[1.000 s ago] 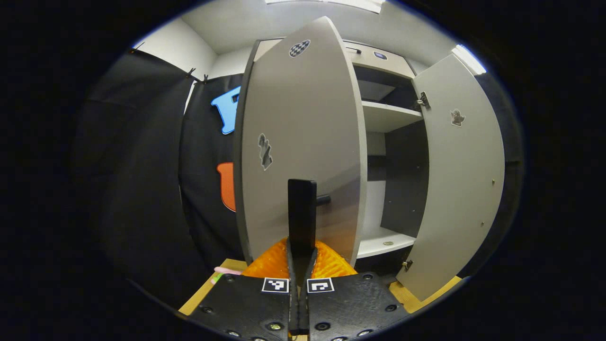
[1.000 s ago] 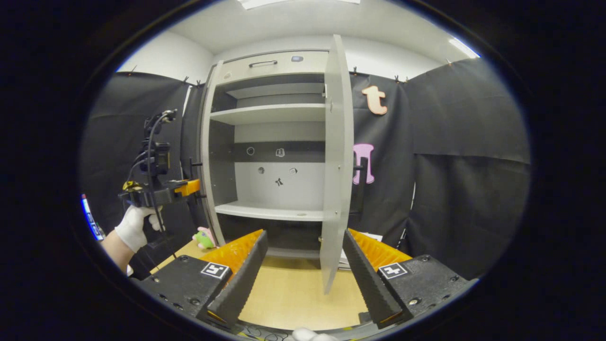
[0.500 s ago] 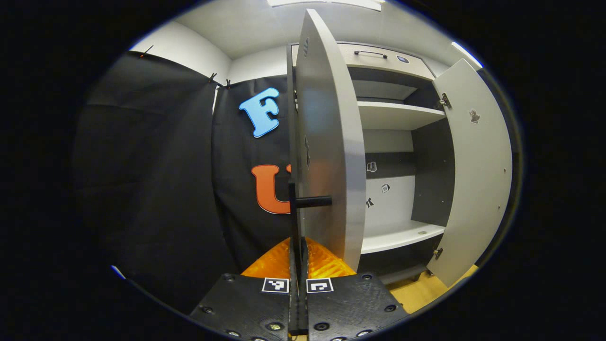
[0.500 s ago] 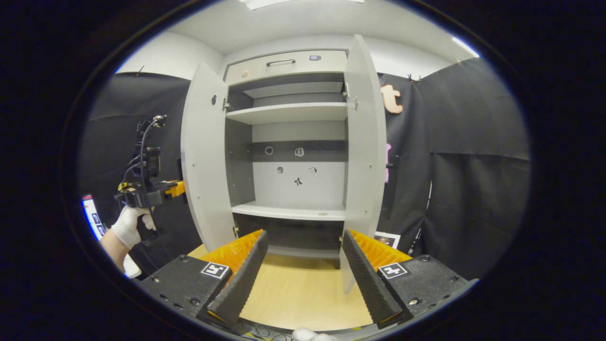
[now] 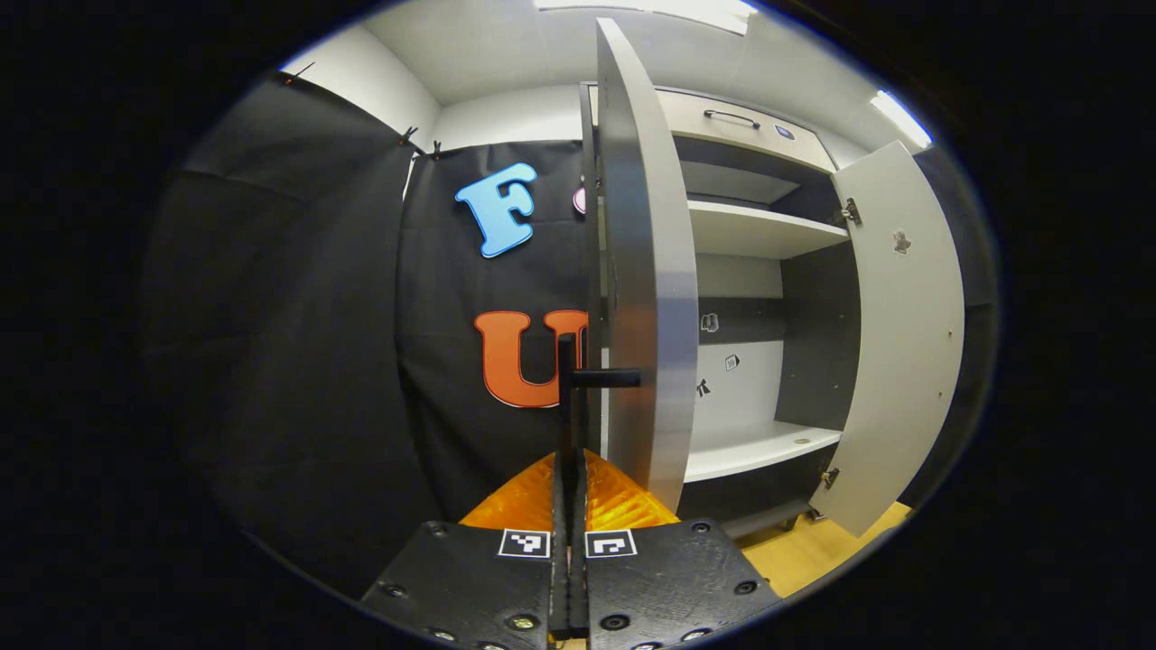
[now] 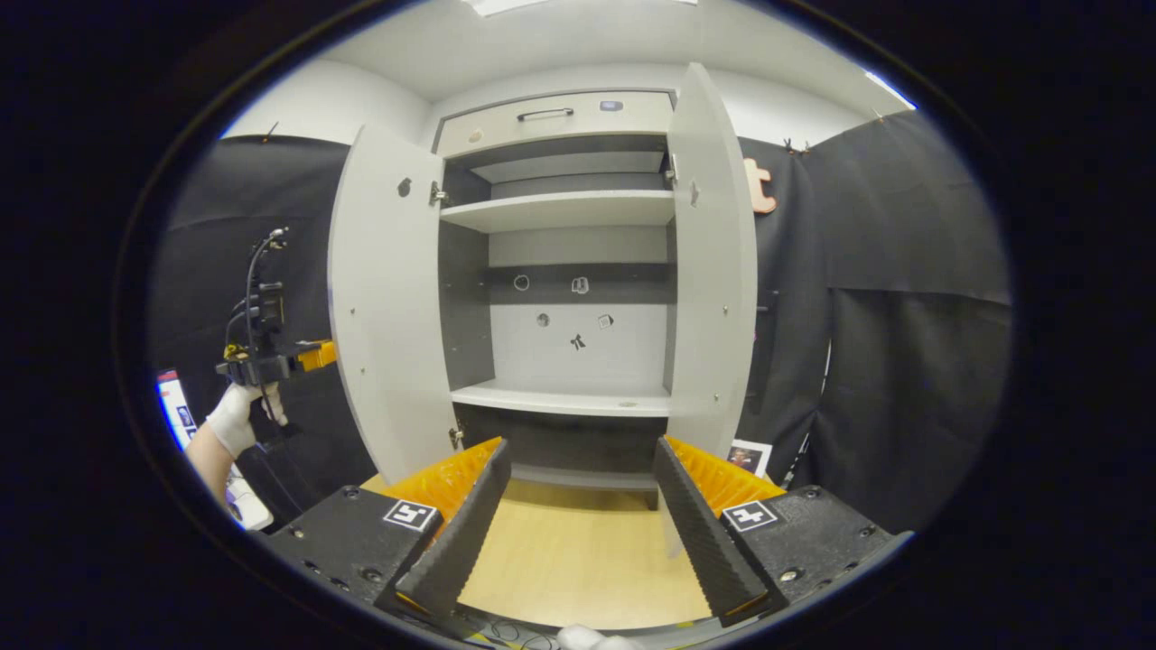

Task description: Open the right door of the double-door shoe cabinet with the right hand, and open the left door with the left hand.

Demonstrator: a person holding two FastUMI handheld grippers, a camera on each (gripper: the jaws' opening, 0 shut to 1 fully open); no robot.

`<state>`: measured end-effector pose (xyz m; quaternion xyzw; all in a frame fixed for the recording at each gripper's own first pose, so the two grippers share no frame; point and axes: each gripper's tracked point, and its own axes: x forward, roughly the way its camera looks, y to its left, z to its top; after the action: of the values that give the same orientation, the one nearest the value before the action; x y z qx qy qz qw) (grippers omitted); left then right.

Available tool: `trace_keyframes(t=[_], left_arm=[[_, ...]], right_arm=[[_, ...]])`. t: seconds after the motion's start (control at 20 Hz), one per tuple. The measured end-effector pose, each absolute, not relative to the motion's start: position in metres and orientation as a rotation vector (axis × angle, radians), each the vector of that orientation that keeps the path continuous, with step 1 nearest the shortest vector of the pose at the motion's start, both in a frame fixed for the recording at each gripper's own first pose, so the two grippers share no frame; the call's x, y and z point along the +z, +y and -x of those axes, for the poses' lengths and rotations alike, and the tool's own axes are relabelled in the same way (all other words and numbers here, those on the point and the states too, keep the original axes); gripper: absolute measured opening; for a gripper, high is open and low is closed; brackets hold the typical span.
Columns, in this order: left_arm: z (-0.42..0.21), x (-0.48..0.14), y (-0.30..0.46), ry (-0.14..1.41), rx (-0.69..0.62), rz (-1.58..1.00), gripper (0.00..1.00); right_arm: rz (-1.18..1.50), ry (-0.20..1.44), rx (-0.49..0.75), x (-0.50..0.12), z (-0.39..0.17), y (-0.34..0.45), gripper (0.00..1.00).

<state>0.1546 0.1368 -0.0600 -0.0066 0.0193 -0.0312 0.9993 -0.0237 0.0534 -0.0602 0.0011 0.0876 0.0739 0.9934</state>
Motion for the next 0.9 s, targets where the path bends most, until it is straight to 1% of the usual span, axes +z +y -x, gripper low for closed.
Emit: trace_keyframes(t=[0.05,0.15,0.25,0.7,0.8,0.9], left_arm=[[-0.152,-0.063,0.139,0.052,-0.056,0.004,0.00],[-0.150,-0.071,0.140,0.068,-0.047,-0.055,0.05],[-0.149,-0.069,0.140,0.061,-0.041,-0.087,0.06],[-0.145,-0.068,0.145,0.077,-0.023,-0.034,0.05],[-0.140,-0.068,0.149,0.088,0.000,-0.035,0.12],[-0.132,-0.066,0.167,0.081,0.066,-0.060,0.40]], right_arm=[[-0.001,0.176,0.151,-0.060,0.023,0.055,1.00],[0.004,0.180,0.157,-0.061,0.024,0.060,1.00],[0.009,0.178,0.165,-0.060,0.024,0.064,1.00],[0.014,0.178,0.176,-0.060,0.025,0.067,1.00],[0.014,0.175,0.171,-0.060,0.024,0.064,1.00],[0.018,0.177,0.161,-0.060,0.022,0.061,1.00]])
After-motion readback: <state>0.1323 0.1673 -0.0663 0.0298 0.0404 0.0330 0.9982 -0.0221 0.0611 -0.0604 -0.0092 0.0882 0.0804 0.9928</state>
